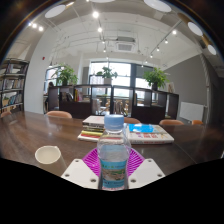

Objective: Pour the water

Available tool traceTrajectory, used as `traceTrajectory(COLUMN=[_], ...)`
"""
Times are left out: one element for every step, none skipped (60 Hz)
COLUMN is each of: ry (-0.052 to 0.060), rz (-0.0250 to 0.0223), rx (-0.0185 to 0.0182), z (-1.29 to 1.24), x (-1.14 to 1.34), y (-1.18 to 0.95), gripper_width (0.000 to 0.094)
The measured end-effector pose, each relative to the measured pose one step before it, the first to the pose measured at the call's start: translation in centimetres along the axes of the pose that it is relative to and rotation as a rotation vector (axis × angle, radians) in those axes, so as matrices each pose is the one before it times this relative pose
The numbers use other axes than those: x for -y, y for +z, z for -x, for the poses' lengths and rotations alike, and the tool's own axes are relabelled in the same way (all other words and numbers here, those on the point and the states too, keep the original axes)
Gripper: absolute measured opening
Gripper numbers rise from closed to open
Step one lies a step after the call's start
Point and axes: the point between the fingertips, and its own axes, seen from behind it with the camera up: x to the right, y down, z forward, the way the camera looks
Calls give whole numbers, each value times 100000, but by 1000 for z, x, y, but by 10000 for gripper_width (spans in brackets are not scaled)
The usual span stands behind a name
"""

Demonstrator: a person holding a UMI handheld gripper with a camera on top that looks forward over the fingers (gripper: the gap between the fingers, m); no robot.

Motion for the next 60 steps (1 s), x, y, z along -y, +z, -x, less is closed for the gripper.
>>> traceTrajectory(ry=[331, 494, 650, 788, 803, 698, -440, -701, 173, 406, 533, 507, 189, -8, 124, 242, 198, 83, 132, 65, 65, -26, 110, 235, 336, 348, 503, 743, 826, 862, 799, 821, 793, 751, 665, 464, 523, 542, 475, 285, 72, -30, 274, 215, 167, 1, -149, -283, -354, -436, -441, -404, -362, -206, 3, 48, 32, -133, -330, -361], rz=[488, 538, 808, 1143, 1805, -3663, -1461, 1027, -867, 257, 177, 58, 170, 60, 224, 154, 145, 101, 31, 232, -11, 44, -44, 155, 322, 741, 634, 577, 550, 603, 576, 493, 352, 359, 423, 318, 431, 401, 288, 258, 464, 891, 869, 699, 463, 325, 308, 358, 377, 615, 266, 444, 487, 488, 429, 335, 181, 84, -44, -145], rx=[-372, -74, 226, 249, 127, 227, 40, -548, -41, -246, -416, -226, -198, -128, -156, -142, -208, -228, -202, -103, -278, -111, -165, -55, -38, -56, 31, 31, 21, 157, -8, -45, -15, -54, -273, -334, -306, -426, -427, -167, 39, 132, -85, 5, 195, 415, 548, 605, 525, 330, 280, 274, 282, 291, 123, 52, 39, 306, 589, 672], z=[-328, -174, -73, -38, 6, 79, -227, 133, 316, -8, -71, 3, -10, -9, -117, -13, -12, 8, 43, -50, 11, -11, -13, 12, -8, -110, -4, 14, 84, 27, 23, 25, 37, -2, -122, -154, -23, -44, -15, 41, 95, 42, 301, 98, 166, 222, 270, 267, 265, 308, 163, 249, 229, 200, 244, 231, 181, 256, 281, 267], x=[-332, -445, -513, -600, -904, 841, -142, -124, -245, -130, -10, -16, -13, -30, 285, -77, -94, -69, -17, 79, -30, -22, -17, -20, -66, -91, -157, -153, -106, -164, -143, -154, -129, -139, -192, -221, -235, -251, -213, -212, -242, -224, -401, -324, -259, -264, -231, -224, -237, -250, -267, -237, -241, -230, -86, -157, -27, 17, 68, 97], y=[216, 173, 190, 159, 133, -162, 106, -677, 277, 18, -18, 30, 73, 82, -373, 28, 51, 54, 41, -271, 3, -14, -55, -60, -64, -298, -133, -172, -210, -229, -315, -354, -371, -412, -508, -463, -504, -482, -521, -499, -536, -679, -528, -520, -494, -530, -546, -575, -532, -865, -421, -519, -499, -506, -620, -611, -470, -498, -496, -609], gripper_width=[287, 289, 286, 288, 292, 287, 289, 291, 289, 287, 291, 286, 287, 289, 288, 298, 310, 329, 339, 368, 383, 404, 421, 436, 454, 475, 502, 540, 588, 637, 696, 755, 806, 852, 879, 861, 853, 851, 847, 851, 851, 844, 851, 856, 851, 852, 852, 848, 854, 854, 850, 848, 852, 851, 851, 856, 855, 860, 856, 857])
